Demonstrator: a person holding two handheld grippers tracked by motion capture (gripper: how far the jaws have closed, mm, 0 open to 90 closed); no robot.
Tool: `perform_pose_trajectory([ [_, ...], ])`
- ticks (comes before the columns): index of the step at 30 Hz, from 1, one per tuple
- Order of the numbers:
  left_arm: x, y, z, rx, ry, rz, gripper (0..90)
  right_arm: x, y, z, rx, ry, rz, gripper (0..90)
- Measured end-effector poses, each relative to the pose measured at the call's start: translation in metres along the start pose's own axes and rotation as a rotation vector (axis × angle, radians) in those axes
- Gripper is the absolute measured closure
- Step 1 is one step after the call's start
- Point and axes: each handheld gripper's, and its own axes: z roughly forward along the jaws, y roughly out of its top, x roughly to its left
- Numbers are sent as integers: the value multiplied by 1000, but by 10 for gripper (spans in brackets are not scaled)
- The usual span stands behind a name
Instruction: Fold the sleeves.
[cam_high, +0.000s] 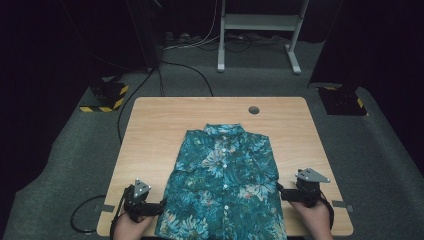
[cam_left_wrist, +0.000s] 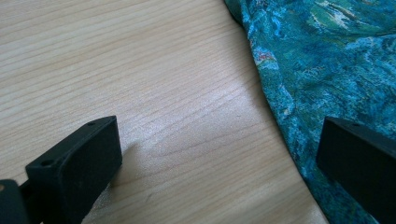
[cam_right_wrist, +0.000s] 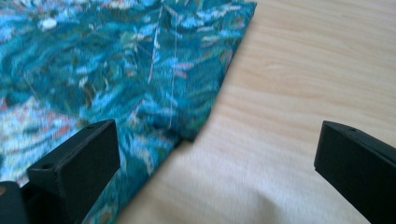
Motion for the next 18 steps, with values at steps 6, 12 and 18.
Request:
perform_pose_trajectory([
  [6,0,0,0,-1,2,-1,4,-1,-15,-7,33,-5,-7,0],
  [12,0,0,0,-1,2,-3,4,0,-27,-19,69,-28,-39,0],
  [18,-1,0,0,-1,3,-4,5,2,-29,-20,114,-38,-65,0],
])
